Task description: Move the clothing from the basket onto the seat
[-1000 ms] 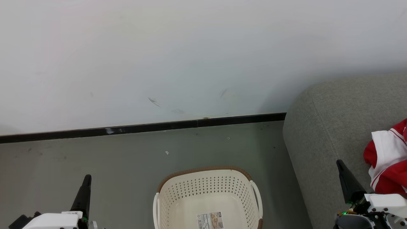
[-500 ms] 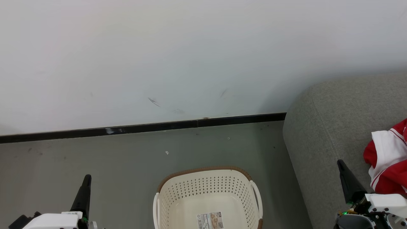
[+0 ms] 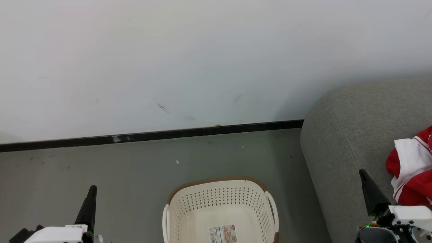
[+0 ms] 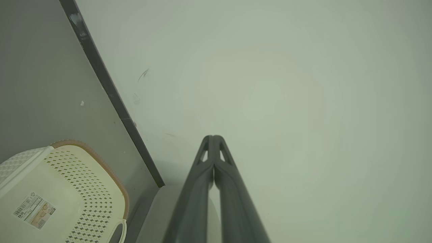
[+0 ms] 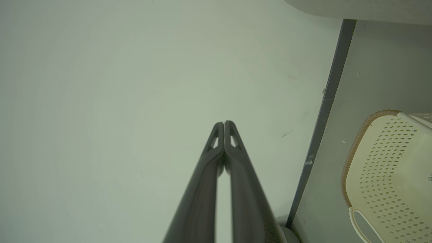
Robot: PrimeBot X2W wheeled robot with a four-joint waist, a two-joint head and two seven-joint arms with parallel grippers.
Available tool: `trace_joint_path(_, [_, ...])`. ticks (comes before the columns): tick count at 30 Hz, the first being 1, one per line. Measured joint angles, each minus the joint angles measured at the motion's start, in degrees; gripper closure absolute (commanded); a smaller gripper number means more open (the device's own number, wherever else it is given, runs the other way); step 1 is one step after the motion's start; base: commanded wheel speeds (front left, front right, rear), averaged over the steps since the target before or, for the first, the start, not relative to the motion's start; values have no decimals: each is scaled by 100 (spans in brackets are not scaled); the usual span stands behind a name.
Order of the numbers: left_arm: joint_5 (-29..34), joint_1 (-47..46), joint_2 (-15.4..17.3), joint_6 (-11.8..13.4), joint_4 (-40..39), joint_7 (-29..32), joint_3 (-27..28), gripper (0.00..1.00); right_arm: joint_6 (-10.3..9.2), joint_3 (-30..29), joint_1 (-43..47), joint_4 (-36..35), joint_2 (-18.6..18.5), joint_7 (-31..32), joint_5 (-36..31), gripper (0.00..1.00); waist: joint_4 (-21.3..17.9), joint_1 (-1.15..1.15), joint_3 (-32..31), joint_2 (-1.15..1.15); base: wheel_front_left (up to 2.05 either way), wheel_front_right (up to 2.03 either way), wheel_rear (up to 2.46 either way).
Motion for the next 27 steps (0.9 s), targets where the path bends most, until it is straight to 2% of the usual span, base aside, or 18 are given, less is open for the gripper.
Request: trace_joint_path(27, [1, -1, 0, -2, 16, 1, 2, 100, 0, -23, 0, 2, 5, 9, -5, 100, 0, 0, 0, 0, 0, 0, 0])
